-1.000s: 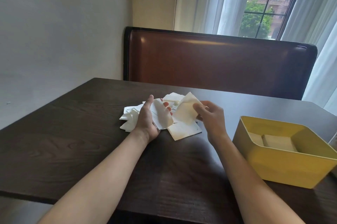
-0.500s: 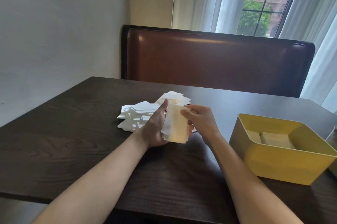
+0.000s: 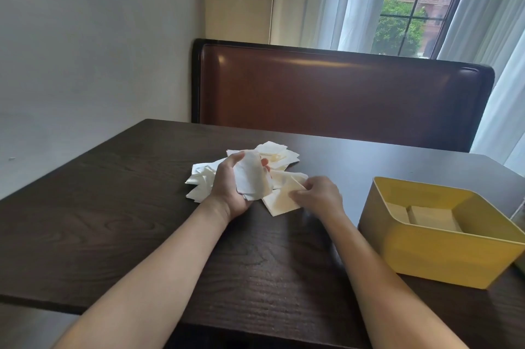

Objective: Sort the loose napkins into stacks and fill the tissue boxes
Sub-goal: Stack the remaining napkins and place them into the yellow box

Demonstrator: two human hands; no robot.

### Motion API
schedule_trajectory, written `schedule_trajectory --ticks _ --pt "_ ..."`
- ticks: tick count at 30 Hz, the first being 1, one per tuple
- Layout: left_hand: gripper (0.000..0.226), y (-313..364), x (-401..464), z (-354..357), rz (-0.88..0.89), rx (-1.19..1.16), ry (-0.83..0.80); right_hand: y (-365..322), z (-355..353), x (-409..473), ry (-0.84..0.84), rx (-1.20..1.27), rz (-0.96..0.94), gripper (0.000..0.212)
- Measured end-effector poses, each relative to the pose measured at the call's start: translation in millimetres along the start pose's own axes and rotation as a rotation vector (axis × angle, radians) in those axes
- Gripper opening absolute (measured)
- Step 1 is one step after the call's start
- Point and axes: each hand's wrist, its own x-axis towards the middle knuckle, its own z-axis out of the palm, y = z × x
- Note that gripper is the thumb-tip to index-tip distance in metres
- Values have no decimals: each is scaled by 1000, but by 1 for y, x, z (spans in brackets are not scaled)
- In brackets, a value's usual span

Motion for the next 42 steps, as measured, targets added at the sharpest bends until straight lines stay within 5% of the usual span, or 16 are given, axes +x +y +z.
schedule_trajectory --ticks 5,11,20,26,29,34,42 --pt "28 1 3 -4 11 -9 18 -14 -15 -13 24 804 -79 13" --pt "45 -2 -3 0 -80 196 18 -24 -28 -26 -217 1142 -132 12" --pt "85 -20 -19 16 -289 343 -205 -21 -14 -23 -108 731 -265 28" --pt "50 -14 -15 13 -170 319 -108 -16 -5 -9 0 709 -249 20" --pt "45 -6 -6 8 -80 198 -24 -3 0 6 73 309 -248 30" --pt "29 0 2 2 29 58 57 0 8 9 -183 -205 -289 41" --pt "26 -1 5 -2 42 46 106 -2 0 2 88 -64 -222 16"
